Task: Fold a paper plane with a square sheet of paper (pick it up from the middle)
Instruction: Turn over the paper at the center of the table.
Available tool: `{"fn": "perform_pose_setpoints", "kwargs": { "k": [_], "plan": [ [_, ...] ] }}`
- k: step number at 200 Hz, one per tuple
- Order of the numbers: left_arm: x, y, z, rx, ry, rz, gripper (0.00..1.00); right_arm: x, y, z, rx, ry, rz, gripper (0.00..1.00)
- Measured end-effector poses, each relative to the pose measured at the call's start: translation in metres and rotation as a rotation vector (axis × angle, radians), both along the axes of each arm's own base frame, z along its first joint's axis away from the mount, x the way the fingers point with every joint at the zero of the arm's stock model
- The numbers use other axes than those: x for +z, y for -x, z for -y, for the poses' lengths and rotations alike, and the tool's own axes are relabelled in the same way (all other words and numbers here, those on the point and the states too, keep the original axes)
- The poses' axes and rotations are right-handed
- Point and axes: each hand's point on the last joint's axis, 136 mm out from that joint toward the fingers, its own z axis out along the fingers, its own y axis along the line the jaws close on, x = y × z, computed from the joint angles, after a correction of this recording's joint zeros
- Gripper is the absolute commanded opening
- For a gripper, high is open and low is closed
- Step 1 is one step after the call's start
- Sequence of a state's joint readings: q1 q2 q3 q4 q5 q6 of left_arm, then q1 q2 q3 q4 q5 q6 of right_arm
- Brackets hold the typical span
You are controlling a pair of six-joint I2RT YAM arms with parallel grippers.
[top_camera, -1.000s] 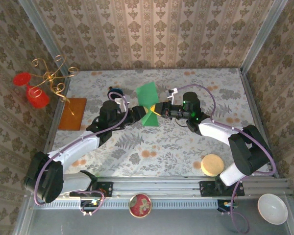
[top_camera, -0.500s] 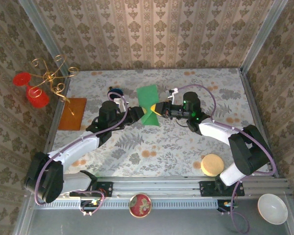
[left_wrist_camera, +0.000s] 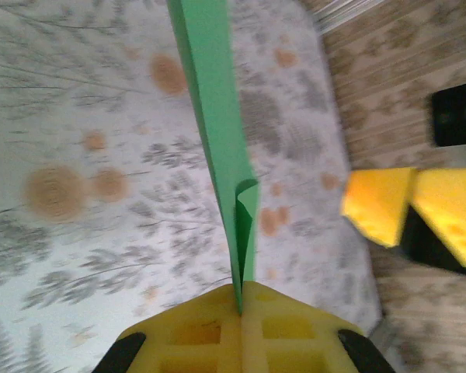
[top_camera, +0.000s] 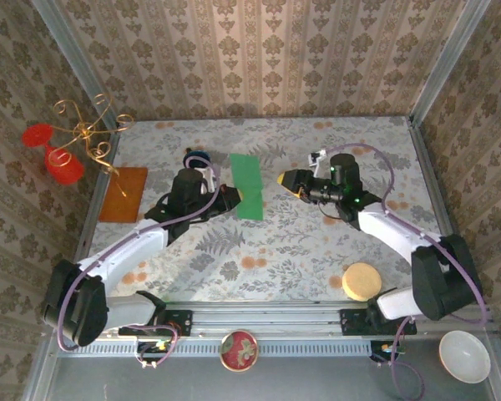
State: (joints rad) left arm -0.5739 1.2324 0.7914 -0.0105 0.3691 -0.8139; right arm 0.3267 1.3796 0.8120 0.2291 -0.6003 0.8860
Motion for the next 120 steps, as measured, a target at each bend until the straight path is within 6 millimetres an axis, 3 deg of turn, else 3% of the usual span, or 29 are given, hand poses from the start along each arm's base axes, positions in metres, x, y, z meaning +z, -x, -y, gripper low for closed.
{"fn": "perform_pose_setpoints", "kwargs": {
  "k": [50,78,120],
  "plan": [
    [0.01,-0.011,-0.014,0.027,-0.461,0.087,0.06,-0.024,0.003,0.041,-0.154,0.219,-0.038,0.54],
    [-0.015,-0.013,-0.019,0.022,-0.76,0.075,0.06,-0.039,0.002,0.061,-0.231,0.3,-0.084,0.54],
    [-0.06,-0.018,-0.021,-0.008,-1.182,0.046,0.06,-0.043,0.001,0.083,-0.31,0.343,-0.103,0.54]
  ]
}}
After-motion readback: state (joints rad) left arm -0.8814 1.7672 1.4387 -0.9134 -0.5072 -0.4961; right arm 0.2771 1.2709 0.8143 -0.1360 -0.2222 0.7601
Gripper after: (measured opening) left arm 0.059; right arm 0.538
